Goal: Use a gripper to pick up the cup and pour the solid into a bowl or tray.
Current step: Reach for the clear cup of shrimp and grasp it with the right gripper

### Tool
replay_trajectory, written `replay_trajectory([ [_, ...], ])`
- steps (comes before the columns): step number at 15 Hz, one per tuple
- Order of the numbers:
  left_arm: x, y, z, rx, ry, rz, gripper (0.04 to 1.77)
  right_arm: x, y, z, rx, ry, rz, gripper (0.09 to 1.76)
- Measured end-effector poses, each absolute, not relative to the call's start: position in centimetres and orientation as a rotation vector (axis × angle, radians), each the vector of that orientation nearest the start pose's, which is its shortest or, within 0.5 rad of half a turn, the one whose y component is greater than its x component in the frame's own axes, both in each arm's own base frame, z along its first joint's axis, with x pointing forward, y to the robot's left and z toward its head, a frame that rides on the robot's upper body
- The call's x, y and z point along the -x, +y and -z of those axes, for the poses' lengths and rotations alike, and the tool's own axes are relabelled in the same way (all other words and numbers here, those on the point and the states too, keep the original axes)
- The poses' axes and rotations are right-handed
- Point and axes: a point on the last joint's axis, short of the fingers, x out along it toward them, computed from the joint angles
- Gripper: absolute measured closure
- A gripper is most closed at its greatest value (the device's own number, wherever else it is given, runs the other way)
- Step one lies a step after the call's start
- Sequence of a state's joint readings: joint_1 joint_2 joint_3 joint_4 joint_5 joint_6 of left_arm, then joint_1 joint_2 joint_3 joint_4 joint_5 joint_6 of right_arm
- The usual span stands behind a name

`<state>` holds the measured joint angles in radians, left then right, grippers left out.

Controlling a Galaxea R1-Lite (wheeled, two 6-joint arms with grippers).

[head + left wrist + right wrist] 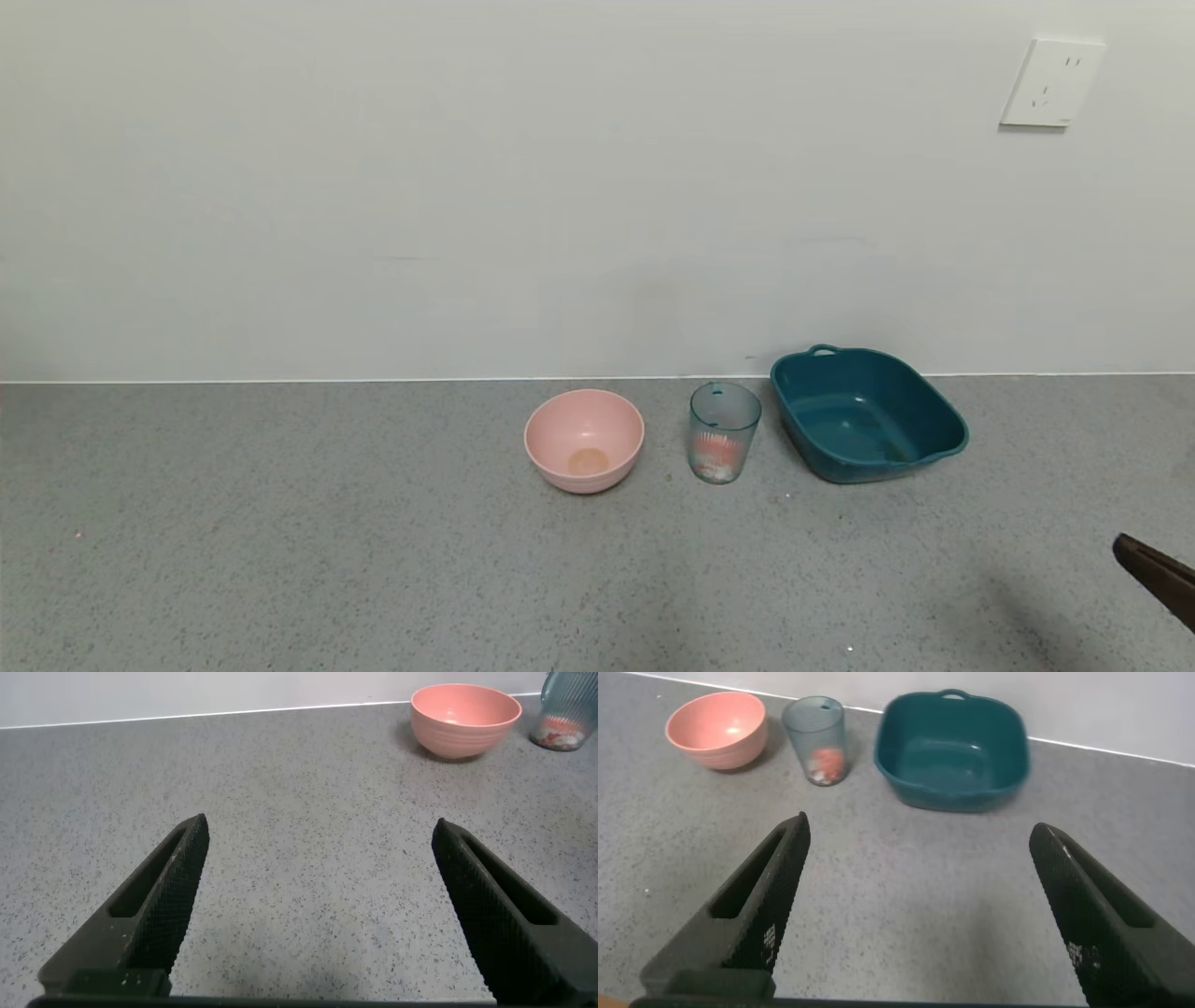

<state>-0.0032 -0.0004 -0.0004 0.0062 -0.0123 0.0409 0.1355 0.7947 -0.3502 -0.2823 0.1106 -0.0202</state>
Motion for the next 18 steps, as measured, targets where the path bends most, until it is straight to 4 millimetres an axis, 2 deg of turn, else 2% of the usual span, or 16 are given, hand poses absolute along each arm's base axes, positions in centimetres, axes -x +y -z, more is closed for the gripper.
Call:
replay_trajectory([
  [9, 2.3, 0.0, -7.5, -0.041, 0.005, 0.016, 0.09, -17.3, 4.5, -18.5, 0.032, 0.184, -0.351, 0.14],
  [14, 2.3, 0.0, -7.5, -0.041, 0.005, 0.016, 0.09, -21.9, 8.3, -18.2, 0.046, 0.223, -0.435, 0.14],
  [18, 2.3, 0.0, -7.5, -0.041, 0.005, 0.016, 0.09, -24.4, 10.7, -17.0, 0.058, 0.264, -0.458, 0.14],
])
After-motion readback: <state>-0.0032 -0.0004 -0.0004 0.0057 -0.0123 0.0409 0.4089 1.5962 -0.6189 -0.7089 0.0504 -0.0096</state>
